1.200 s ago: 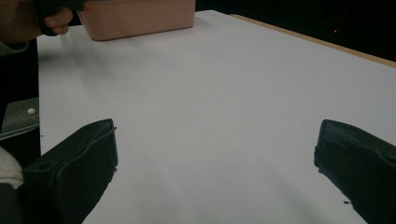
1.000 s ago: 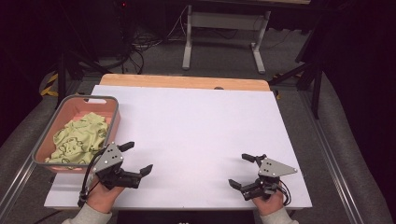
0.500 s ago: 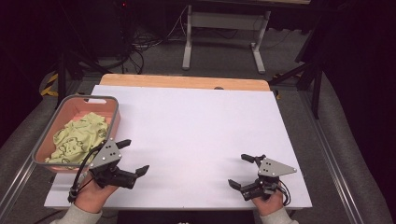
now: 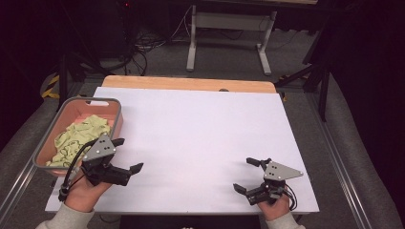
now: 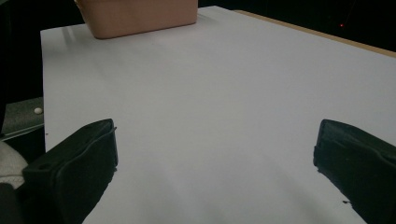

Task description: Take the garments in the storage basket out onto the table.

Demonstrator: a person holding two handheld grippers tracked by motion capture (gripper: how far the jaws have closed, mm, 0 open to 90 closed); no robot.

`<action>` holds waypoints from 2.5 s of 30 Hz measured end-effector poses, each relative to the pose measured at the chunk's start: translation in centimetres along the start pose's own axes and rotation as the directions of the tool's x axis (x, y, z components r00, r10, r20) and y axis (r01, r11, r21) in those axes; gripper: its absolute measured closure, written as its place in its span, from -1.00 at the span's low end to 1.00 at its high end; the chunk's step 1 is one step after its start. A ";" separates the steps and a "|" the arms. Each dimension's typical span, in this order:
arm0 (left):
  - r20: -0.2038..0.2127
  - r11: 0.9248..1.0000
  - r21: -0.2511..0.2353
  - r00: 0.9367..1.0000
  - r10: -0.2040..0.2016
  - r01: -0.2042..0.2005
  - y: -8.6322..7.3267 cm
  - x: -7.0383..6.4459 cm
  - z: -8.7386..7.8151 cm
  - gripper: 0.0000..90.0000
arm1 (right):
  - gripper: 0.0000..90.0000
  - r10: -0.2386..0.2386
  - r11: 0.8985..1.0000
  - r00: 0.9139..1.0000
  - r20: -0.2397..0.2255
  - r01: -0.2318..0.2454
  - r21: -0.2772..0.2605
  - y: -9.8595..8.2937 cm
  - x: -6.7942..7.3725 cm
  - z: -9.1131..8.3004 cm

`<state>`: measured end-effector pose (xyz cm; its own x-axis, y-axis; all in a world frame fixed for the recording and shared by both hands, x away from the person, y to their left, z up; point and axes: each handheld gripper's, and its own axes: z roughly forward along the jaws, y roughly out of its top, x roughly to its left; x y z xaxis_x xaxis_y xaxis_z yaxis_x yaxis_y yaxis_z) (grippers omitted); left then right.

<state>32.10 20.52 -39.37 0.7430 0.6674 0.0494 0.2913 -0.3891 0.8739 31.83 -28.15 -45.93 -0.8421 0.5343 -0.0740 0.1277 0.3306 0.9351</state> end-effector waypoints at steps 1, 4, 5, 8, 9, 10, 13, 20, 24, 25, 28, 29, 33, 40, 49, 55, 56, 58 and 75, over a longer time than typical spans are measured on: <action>-0.003 1.000 0.007 1.000 0.003 -0.003 0.1 0.1 -0.1 -0.96 | -0.99 0.000 1.000 1.000 0.000 0.000 0.000 0.0 0.0 0.0; -0.024 1.000 0.022 1.000 0.012 -0.012 0.3 0.5 -0.4 -0.96 | -0.99 0.001 1.000 1.000 0.000 -0.001 0.001 0.0 0.0 0.0; -0.034 0.999 0.028 0.999 0.018 -0.017 0.4 0.6 -0.5 -0.96 | -0.99 0.001 1.000 1.000 0.000 -0.001 0.002 0.0 0.0 0.0; -0.051 0.998 0.056 0.998 0.033 -0.031 0.7 1.2 -0.9 -0.96 | -0.99 0.002 1.000 1.000 -0.001 -0.002 0.004 0.0 0.0 0.0; -0.052 0.998 0.059 0.998 0.032 -0.029 0.8 1.4 -1.0 -0.96 | -0.99 0.002 1.000 1.000 -0.001 -0.002 0.004 0.0 0.0 0.0; -0.049 0.998 0.062 0.998 0.031 -0.028 0.8 1.6 -1.1 -0.96 | -0.99 0.002 1.000 1.000 0.000 -0.002 0.003 0.0 0.0 0.0; -0.048 0.997 0.070 0.999 0.024 -0.020 0.9 1.9 -1.3 -0.96 | -0.99 0.003 1.000 1.000 0.000 -0.003 0.004 0.0 0.0 0.0; -0.054 0.994 0.110 0.998 0.028 -0.022 1.5 2.7 -1.2 -0.96 | -0.99 0.005 1.000 1.000 -0.002 -0.005 0.007 -0.1 0.0 0.0; -0.064 0.992 0.128 0.998 0.015 -0.006 1.8 3.3 -1.2 -0.95 | -0.99 0.007 1.000 1.000 -0.001 -0.007 0.005 -0.1 0.0 -0.1; -0.065 0.991 0.134 0.998 0.008 0.001 1.9 3.5 -1.3 -0.95 | -0.99 0.007 1.000 1.000 -0.001 -0.007 0.005 -0.1 -0.1 -0.1; -0.070 0.989 0.146 0.998 -0.004 0.014 2.1 3.9 -1.3 -0.95 | -0.99 0.006 1.000 1.000 -0.002 -0.006 0.006 -0.1 0.0 -0.1; -0.070 0.989 0.146 0.998 -0.010 0.020 2.1 4.2 -1.3 -0.95 | -0.99 0.006 1.000 1.000 -0.003 -0.006 0.006 -0.1 0.0 -0.1; -0.080 0.987 0.155 0.996 -0.030 0.042 2.2 5.1 -1.3 -0.95 | -0.99 0.008 1.000 1.000 -0.005 -0.008 0.005 -0.1 -0.1 -0.1; -0.120 0.982 0.177 0.992 -0.046 0.067 2.3 6.7 -1.6 -0.94 | -0.99 0.009 1.000 1.000 -0.007 -0.009 0.008 -0.1 0.0 -0.1; -0.151 0.972 0.222 0.988 -0.037 0.070 2.1 8.5 -1.3 -0.94 | -0.99 0.010 1.000 1.000 -0.010 -0.010 0.009 -0.1 0.0 -0.1; -0.142 0.964 0.261 0.990 -0.016 0.053 1.9 9.2 -1.0 -0.98 | -0.99 0.013 1.000 1.000 -0.009 -0.013 0.009 -0.1 -0.1 -0.1; -0.152 0.963 0.262 0.988 -0.019 0.059 1.8 9.4 -0.9 -0.98 | -0.99 0.013 1.000 1.000 -0.009 -0.013 0.010 -0.1 0.0 0.0; -0.161 0.958 0.281 0.987 -0.020 0.065 1.7 9.7 -0.7 -0.95 | -0.99 0.013 1.000 1.000 -0.008 -0.013 0.012 -0.1 -0.1 0.0; -0.248 0.894 0.422 0.968 -0.046 0.151 0.4 13.0 -0.2 -0.94 | -0.99 0.023 1.000 1.000 -0.016 -0.023 0.013 -0.2 -0.1 0.0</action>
<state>41.74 29.13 -38.31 0.5564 0.8211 0.1270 0.6266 -0.5151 0.5848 31.93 -28.27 -46.12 -0.8470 0.5295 -0.0467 0.1538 0.3283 0.9320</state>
